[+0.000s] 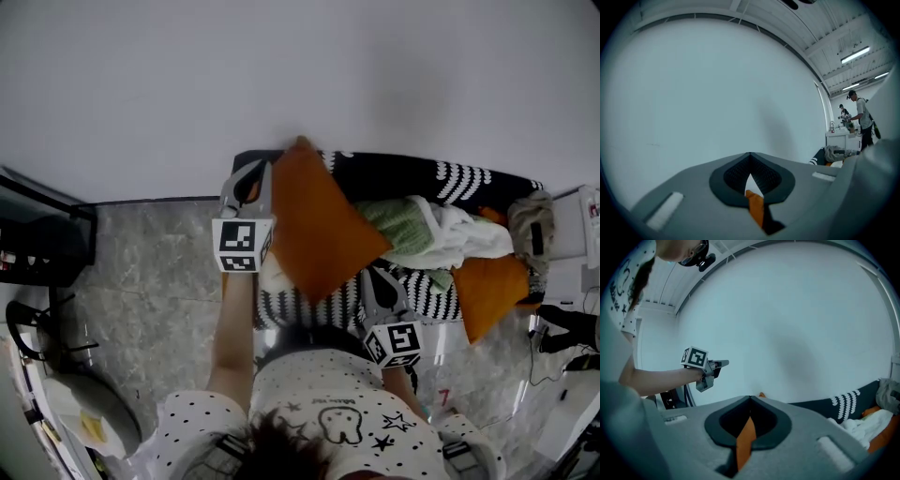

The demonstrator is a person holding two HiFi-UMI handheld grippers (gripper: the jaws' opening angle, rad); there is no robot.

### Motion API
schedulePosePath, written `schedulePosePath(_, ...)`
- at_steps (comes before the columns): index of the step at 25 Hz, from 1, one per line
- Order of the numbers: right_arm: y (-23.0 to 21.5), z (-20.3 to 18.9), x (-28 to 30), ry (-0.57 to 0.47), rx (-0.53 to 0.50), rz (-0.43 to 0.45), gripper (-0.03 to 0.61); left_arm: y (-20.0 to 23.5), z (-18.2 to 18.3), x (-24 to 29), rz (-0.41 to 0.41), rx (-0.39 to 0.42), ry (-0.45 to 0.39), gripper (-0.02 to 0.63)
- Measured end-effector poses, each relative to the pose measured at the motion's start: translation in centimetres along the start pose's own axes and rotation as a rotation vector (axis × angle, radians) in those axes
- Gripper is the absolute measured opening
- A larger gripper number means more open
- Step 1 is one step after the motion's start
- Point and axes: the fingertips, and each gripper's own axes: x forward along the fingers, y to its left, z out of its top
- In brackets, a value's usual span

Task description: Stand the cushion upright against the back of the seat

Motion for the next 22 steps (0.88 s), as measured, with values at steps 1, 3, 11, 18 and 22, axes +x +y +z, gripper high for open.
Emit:
schedulePosePath(1, 0.1, 0.2, 0.1, -0.003, -0.004, 0.004, -0.002, 0.0, 0.6, -0.8, 0.009, -0.01, -0.017, 0.0)
schedulePosePath(3, 0.4, 0.6, 0.1, -0.01, -0.013, 0.012, -0.002, 0.0, 1.7, -2.4, 0.026, -0.031, -0.048, 0.0)
schedulePosePath(11, 1.7, 1.5, 0.2, -0.027, -0.04, 0.042, -0.002, -0.5, 4.5, -7.8, 0.059, -0.044, -0.111, 0.0)
schedulePosePath(18, 2.5, 2.2, 0.5, -0.04, -0.058, 0.064, -0.002, -2.7, 5.4, -11.6, 0.082, -0.062, -0.115, 0.0)
schedulePosePath(22, 2.8, 2.3, 0.1, -0.044, -0.072, 0.067, -0.002, -4.9, 4.3, -13.3, 0.054, -0.09, -0.092, 0.0)
